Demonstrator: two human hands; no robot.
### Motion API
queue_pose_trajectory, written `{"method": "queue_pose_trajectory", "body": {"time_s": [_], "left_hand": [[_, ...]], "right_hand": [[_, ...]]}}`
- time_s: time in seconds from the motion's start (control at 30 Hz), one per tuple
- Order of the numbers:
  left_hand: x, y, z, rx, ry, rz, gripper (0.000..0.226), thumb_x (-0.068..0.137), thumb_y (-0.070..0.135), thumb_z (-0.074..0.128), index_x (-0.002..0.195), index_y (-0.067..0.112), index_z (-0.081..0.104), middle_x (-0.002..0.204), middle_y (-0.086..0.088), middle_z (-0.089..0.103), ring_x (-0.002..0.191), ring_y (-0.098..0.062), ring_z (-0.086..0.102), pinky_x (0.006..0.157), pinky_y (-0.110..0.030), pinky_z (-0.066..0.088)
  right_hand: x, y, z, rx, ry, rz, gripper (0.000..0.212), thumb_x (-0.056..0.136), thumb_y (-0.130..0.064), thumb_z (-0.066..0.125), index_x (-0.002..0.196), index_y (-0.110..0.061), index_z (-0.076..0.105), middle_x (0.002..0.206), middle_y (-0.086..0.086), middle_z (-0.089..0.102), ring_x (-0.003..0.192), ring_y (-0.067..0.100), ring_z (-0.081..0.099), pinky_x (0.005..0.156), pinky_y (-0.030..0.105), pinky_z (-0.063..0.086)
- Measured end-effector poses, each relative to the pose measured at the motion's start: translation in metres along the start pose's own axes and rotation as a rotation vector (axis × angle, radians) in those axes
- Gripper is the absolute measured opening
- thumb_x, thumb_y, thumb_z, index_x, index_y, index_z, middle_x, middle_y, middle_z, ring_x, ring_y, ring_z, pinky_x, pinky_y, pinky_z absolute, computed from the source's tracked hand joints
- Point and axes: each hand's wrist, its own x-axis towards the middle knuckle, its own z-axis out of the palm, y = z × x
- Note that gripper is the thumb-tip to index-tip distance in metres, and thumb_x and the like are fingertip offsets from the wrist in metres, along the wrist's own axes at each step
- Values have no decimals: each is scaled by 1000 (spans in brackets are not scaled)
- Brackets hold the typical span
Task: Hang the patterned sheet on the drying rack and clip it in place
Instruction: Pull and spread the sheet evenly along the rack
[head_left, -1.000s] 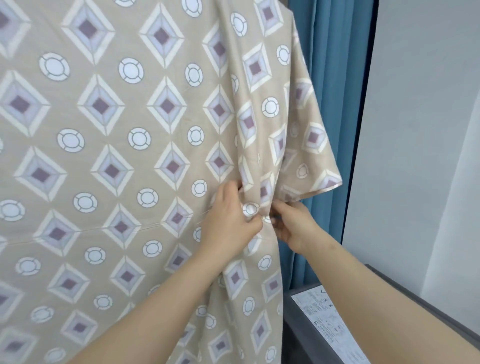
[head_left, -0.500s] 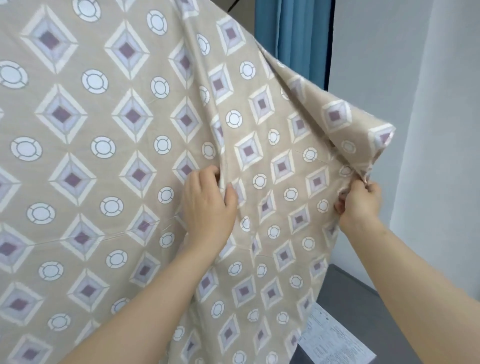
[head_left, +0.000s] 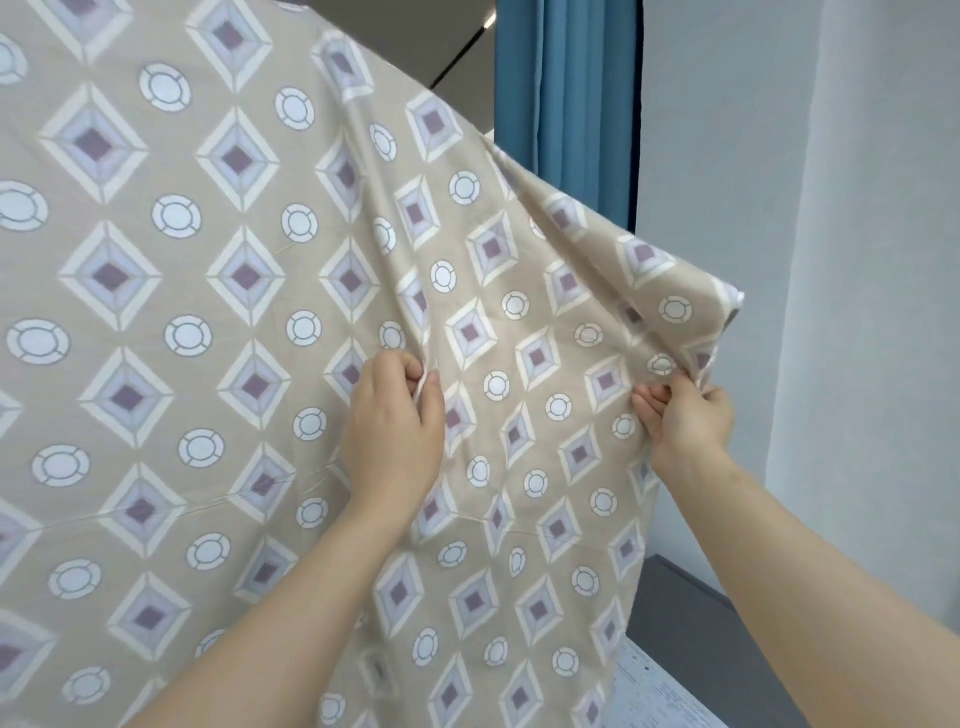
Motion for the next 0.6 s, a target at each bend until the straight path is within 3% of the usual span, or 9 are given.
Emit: {"method": "queue_pose_trajectory", "body": {"time_s": [0.07,0.13,0.23,0.3,0.4,0.5,0.6], "left_hand": [[6,-1,-1,7,-77,-32,13,94,24,50,88,16,42,85,3,47,81,-20,47,65,-31,33],[11,0,-2,-6,-145,-55,15,95,29,48,87,16,45,80,4,49,79,-20,48,65,-31,36],[15,2,-8,-71,-147,-29,13,96,27,44,86,20,47,84,4,55,83,-17,51,71,-32,40],[21,3,-14,-81,-128,14,10,96,20,43,87,20,48,83,8,54,84,-18,52,72,-33,42],[37,5,-25,-58,-122,61,8,93,13,46,89,18,52,79,16,47,86,-17,51,76,-33,42],[59,3,-37,-22,-109,125,11,91,10,47,95,15,56,83,14,46,92,-20,53,82,-34,42],[84,1,-49,75,-88,197,17,91,9,46,100,16,58,95,6,52,100,-20,52,80,-27,35]], "right_hand": [[0,-2,-1,41,26,-20,20,94,-9,50,81,-13,37,75,4,48,64,12,57,62,18,55],[-4,-1,1,48,-32,16,17,94,-7,50,103,-14,38,77,3,47,61,11,51,52,15,49],[-16,4,10,5,-167,56,65,92,-2,48,144,-23,15,85,0,47,65,11,46,73,22,45],[-27,3,22,-36,-248,5,68,90,0,47,145,-23,14,94,-4,50,75,12,51,82,24,47],[-35,3,44,-113,-278,-46,54,87,-1,47,133,-21,28,86,-4,52,65,10,47,70,24,45],[-41,6,64,-206,-225,-128,70,83,-16,51,142,-33,16,110,-7,56,78,13,52,74,31,41],[-57,-3,87,-344,-178,-322,79,85,-26,53,145,-42,4,124,-24,45,97,7,56,83,35,35]]}}
